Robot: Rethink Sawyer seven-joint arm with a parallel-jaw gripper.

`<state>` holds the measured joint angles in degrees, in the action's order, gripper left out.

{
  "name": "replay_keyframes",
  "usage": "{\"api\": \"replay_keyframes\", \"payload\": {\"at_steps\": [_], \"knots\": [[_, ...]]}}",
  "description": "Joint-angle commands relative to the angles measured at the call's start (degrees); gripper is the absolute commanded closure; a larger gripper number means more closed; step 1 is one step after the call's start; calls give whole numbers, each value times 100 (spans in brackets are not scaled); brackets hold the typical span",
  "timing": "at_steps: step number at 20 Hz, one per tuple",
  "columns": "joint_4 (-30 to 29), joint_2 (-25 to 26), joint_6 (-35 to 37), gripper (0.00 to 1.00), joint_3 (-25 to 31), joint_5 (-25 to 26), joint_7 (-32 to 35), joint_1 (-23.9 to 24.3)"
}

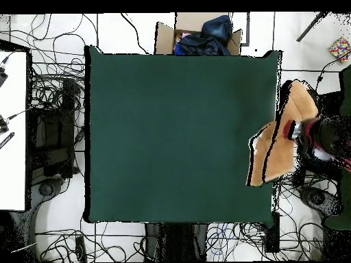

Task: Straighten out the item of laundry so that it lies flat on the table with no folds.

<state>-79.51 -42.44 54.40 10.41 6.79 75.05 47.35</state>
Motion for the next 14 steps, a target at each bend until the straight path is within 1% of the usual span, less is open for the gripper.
{"api": "replay_keyframes", "payload": {"at_steps": [1,6,10,14], "knots": [[-1819,-642,-733,100,588,124,-755,142],[-2516,-882,-1208,100,597,101,-382,196],[-2990,-966,-1684,100,606,135,-144,201],[-3239,-910,-1991,100,600,131,58,192]]}}
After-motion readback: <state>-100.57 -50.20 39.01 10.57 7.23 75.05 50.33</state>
